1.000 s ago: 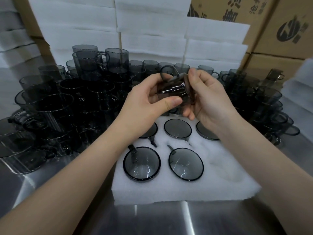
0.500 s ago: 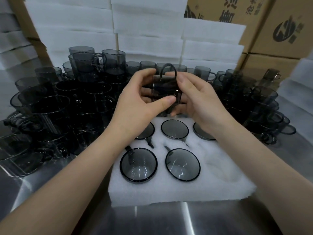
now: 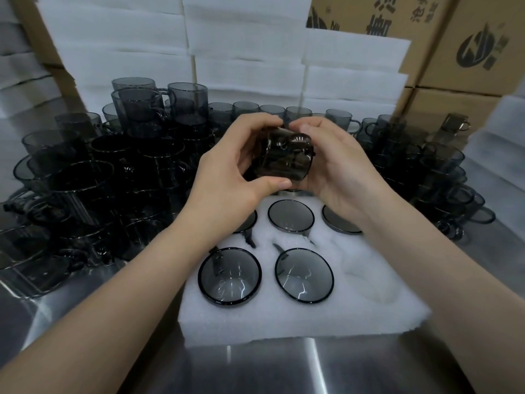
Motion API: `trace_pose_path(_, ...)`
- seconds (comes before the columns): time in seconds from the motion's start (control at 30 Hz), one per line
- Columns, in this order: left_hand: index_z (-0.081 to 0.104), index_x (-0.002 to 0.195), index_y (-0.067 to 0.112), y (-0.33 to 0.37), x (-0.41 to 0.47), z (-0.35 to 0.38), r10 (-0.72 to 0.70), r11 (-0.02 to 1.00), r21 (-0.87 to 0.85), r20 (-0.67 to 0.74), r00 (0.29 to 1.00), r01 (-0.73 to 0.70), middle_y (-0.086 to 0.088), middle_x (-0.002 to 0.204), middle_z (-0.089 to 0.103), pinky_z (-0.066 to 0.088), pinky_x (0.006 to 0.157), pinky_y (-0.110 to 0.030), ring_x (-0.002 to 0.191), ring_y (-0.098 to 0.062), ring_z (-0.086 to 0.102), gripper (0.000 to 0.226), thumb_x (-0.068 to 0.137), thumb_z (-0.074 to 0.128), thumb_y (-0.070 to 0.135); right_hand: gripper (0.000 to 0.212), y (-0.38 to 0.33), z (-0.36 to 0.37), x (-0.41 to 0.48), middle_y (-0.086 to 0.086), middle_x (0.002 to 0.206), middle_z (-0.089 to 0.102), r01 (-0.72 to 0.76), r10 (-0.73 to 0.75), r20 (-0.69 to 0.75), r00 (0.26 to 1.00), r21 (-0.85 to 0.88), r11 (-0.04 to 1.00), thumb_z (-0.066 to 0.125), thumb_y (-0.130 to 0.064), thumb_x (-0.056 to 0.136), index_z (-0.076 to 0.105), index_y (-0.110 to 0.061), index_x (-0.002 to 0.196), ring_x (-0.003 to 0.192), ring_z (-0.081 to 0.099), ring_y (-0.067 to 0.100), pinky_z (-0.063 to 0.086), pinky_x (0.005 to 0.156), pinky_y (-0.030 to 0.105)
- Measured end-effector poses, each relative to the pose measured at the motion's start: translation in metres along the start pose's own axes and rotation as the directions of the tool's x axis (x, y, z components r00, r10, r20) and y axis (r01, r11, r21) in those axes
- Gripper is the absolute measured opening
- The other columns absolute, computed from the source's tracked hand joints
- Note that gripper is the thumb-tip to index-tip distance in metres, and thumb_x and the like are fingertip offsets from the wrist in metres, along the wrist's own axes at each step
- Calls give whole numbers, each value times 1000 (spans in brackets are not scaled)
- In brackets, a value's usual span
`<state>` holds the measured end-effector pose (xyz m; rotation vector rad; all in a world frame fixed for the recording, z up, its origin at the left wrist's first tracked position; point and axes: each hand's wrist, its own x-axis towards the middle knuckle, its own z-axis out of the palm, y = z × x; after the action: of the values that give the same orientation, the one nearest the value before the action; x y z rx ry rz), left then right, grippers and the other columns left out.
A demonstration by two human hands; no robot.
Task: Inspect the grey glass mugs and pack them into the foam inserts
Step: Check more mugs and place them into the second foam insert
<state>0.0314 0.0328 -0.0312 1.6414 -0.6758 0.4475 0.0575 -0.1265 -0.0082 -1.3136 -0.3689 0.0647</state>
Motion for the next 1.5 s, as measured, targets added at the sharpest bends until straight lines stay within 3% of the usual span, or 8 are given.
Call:
trace_pose_path(0.27,43,135,30,1,0,2,53,988,138,103,993,-67,7,146,44,35,114,-42,139,-9,39,73,72,67,-1,12,0,0,0,4,83,64,26,-21,-73,997,74,997,48,-9,99,57,-17,97,73,63,17,57,59,40)
trace_pose_path(0.4,30,145,31,3,3,-1,-207,966,-138,81,975,217,13,143,43,50,99,-32,123,-11,56,77,74,57,19,14,5,-3,1,5,97,62,203,-209,-97,973,-76,976,59,-14,90,64,-19,103,92,61,18,56,75,37)
trace_pose_path(0.57,61,120,20,2,6,1,-297,947,-126,2,955,295,5,107,72,57,80,-35,101,-12,69,45,78,68,35,23,7,0,-2,-4,100,67,346,-369,-18,929,-314,884,67,-16,82,68,-22,104,95,64,5,49,85,22)
trace_pose_path(0.77,62,118,12,3,2,-3,-222,975,-43,-117,968,218,-1,110,69,57,87,-41,98,-15,69,53,69,81,21,16,7,1,-3,0,95,67,128,-124,33,992,-304,944,61,-26,87,65,-20,101,79,66,11,54,62,29)
trace_pose_path(1.0,59,120,21,9,-2,2,-128,976,177,-19,992,129,10,113,65,54,92,-39,103,-12,65,60,65,84,23,24,5,0,-2,5,75,61,50,-61,-50,997,-191,980,61,-27,93,56,-21,70,63,63,18,51,48,30)
trace_pose_path(1.17,55,128,20,10,-2,5,-23,943,334,70,997,-2,12,121,59,47,100,-35,111,-2,56,68,67,86,14,25,2,-2,1,-3,60,60,-27,14,-117,993,-108,994,58,-17,96,55,-18,72,52,59,11,48,43,25)
trace_pose_path(1.33,37,131,29,8,-3,6,-16,975,221,46,999,5,11,132,53,49,100,-39,117,-7,58,80,66,81,16,15,1,-2,0,4,84,69,-16,14,-65,998,-34,999,51,-20,100,63,-14,94,72,68,17,55,54,32)
trace_pose_path(1.5,50,117,29,4,-1,4,-75,995,60,-110,991,82,4,124,57,52,95,-37,105,-15,64,59,67,79,16,44,0,-3,1,18,125,63,13,-13,11,1000,23,1000,48,-34,97,58,-4,128,114,61,32,55,86,44)
